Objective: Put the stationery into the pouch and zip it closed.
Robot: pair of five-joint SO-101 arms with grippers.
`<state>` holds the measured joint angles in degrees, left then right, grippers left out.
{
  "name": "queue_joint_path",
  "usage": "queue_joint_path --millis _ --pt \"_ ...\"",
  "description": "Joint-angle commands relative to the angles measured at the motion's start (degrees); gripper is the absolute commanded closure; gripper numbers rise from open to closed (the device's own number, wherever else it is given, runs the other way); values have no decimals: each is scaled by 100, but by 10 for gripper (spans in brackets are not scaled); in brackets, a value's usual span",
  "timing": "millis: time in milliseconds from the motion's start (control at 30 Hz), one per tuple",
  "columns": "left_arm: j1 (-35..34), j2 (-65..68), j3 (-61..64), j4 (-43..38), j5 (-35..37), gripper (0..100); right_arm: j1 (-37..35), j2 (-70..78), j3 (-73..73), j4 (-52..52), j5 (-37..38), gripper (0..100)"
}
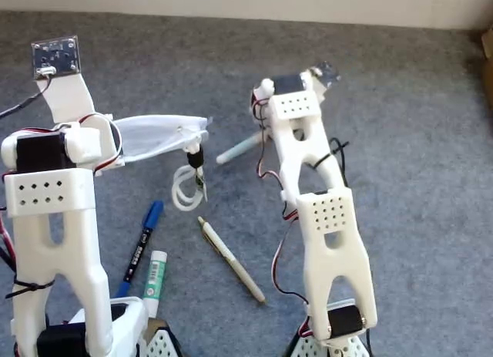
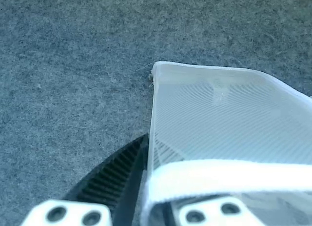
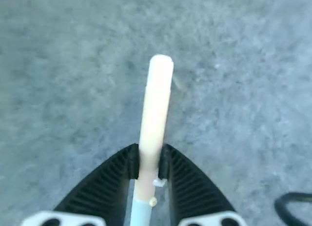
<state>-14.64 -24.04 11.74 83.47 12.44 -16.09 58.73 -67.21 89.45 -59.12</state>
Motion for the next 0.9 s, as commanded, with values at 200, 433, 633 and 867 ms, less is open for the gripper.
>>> queue_joint_path --millis 200,433,633,867 --pt "-110 84 40 -88 44 989 163 -127 -1270 505 545 995" --pt "-110 84 40 -88 44 989 154 -189 -1323 752 563 995" --pt "-110 84 40 -88 44 989 154 -163 -1323 690 563 995" --pt "-110 84 40 -97 44 989 154 -180 -2273 1174 615 995"
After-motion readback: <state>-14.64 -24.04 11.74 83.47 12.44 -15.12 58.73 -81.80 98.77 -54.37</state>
